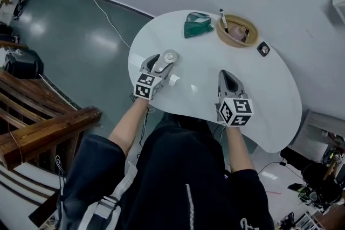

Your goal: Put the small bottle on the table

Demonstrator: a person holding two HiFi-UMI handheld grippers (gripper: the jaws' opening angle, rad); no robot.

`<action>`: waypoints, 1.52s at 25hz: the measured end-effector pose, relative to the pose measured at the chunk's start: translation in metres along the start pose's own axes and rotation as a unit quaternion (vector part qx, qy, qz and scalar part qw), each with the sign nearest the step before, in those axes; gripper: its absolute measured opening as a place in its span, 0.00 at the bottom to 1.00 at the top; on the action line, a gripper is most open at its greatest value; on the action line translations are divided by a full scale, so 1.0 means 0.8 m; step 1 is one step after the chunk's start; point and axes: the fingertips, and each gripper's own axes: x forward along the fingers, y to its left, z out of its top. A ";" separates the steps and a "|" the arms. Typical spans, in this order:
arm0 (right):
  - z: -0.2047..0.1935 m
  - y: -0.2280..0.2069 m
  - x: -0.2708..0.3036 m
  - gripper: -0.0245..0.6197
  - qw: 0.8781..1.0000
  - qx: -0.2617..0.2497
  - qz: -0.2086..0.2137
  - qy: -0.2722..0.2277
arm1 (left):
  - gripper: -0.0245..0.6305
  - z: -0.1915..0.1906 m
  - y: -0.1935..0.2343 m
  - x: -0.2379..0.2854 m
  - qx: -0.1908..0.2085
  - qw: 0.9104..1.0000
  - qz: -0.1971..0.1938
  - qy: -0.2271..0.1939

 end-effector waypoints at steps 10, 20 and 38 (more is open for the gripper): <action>0.041 0.034 0.006 0.04 0.998 -0.035 0.018 -0.054 | 0.05 0.082 0.001 -0.089 0.020 0.997 0.036 -0.069; 0.065 0.052 0.001 0.04 0.994 -0.056 0.021 -0.088 | 0.05 0.117 0.010 -0.136 0.037 0.993 0.053 -0.103; 0.062 0.061 -0.004 0.04 0.994 -0.059 0.010 -0.092 | 0.05 0.136 0.012 -0.137 0.044 0.991 0.042 -0.117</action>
